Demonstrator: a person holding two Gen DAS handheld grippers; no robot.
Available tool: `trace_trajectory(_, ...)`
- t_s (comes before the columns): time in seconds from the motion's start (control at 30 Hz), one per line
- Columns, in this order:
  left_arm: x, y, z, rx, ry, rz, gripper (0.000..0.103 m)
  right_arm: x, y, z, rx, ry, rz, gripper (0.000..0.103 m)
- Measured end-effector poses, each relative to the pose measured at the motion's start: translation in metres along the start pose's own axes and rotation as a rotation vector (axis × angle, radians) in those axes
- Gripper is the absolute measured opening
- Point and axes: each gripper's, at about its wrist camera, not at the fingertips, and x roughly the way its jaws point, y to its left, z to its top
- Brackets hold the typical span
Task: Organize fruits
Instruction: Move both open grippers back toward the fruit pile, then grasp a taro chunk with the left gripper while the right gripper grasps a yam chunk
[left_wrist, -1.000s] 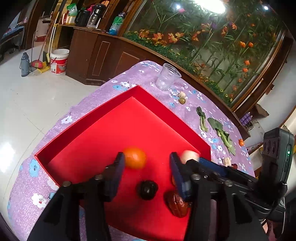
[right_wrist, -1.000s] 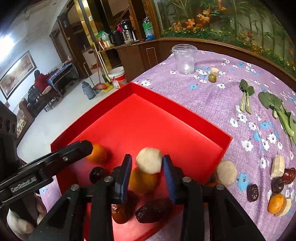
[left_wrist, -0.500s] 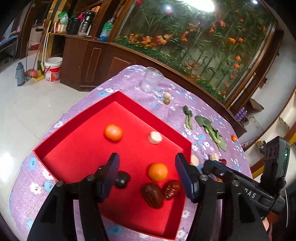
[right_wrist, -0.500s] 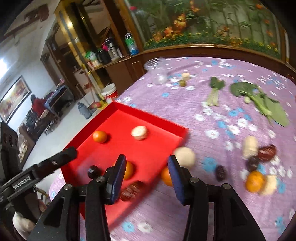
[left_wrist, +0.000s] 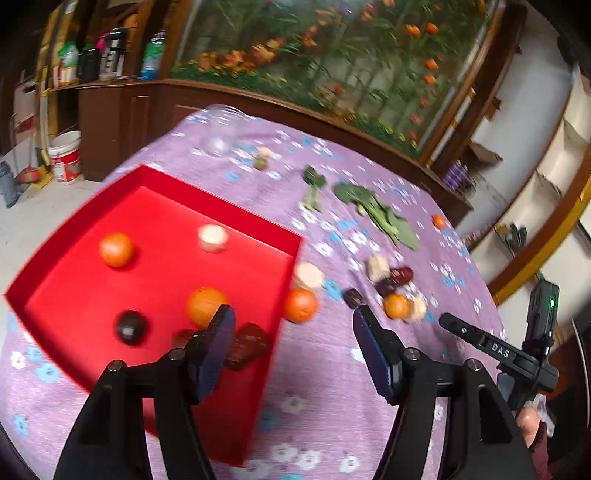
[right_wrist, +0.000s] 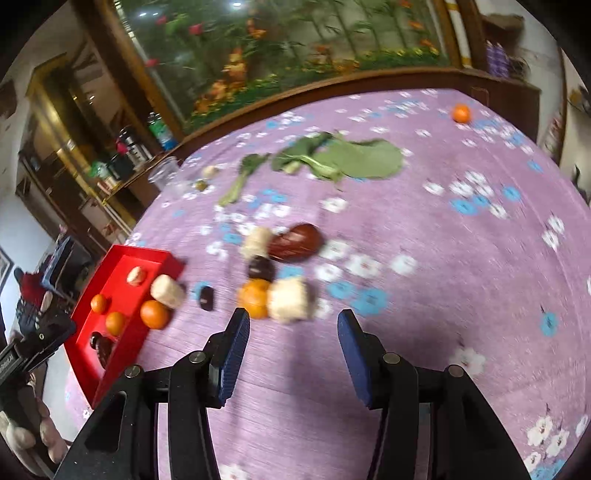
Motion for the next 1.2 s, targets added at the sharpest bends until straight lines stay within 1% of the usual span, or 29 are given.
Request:
trace_trajectory(0.07,0.008,-0.014,-0.004,0.029,0.023,-0.008,0.066,0.001,-0.005,-0.001,-0.003,0.005,0.008,0.054)
trace_trajectory(0.2,0.019,-0.034,-0.007,0.079,0.05,-0.015,0.066,0.006,0.001,-0.001,-0.039,0.012,0.024,0.054)
trace_trajectory(0.27,0.026,-0.044,-0.006,0.103,0.063,-0.039,0.066,0.01,0.004,0.001,-0.057,0.014,0.025,0.054)
trace_trajectory(0.4,0.043,-0.058,0.001,0.124,0.088,-0.087,0.066,0.02,0.011,0.008,-0.094,0.014,-0.004,0.054)
trace_trajectory(0.5,0.051,-0.059,0.01,0.134,0.076,-0.068,0.066,0.026,0.014,0.012,-0.105,0.024,-0.01,0.054)
trace_trajectory(0.57,0.056,-0.057,0.019,0.144,0.067,-0.039,0.066,0.026,0.014,0.013,-0.11,0.02,-0.005,0.054)
trace_trajectory(0.67,0.071,-0.059,0.033,0.162,0.081,-0.014,0.066,0.027,0.011,0.019,-0.099,0.009,-0.008,0.054)
trace_trajectory(0.77,0.089,-0.07,0.045,0.195,0.102,-0.052,0.066,0.029,0.003,0.029,-0.053,-0.005,0.003,0.054)
trace_trajectory(0.83,0.106,-0.074,0.053,0.181,0.13,-0.067,0.066,0.031,0.0,0.033,-0.038,-0.004,0.006,0.054)
trace_trajectory(0.93,0.134,-0.081,0.063,0.164,0.183,-0.1,0.065,0.035,-0.001,0.033,-0.049,0.009,0.005,0.054)
trace_trajectory(1.0,0.151,-0.09,0.066,0.191,0.21,-0.115,0.065,0.037,0.002,0.029,-0.074,0.02,0.003,0.054)
trace_trajectory(1.07,0.164,-0.098,0.068,0.204,0.234,-0.13,0.061,0.039,0.005,0.024,-0.099,0.029,-0.007,0.054)
trace_trajectory(1.13,0.178,-0.104,0.066,0.214,0.265,-0.131,0.052,0.039,0.007,0.021,-0.117,0.029,-0.003,0.054)
trace_trajectory(1.17,0.184,-0.105,0.065,0.221,0.278,-0.125,0.05,0.04,0.008,0.02,-0.123,0.032,-0.006,0.054)
trace_trajectory(1.2,0.19,-0.106,0.063,0.228,0.291,-0.121,0.044,0.04,0.009,0.02,-0.131,0.036,-0.012,0.054)
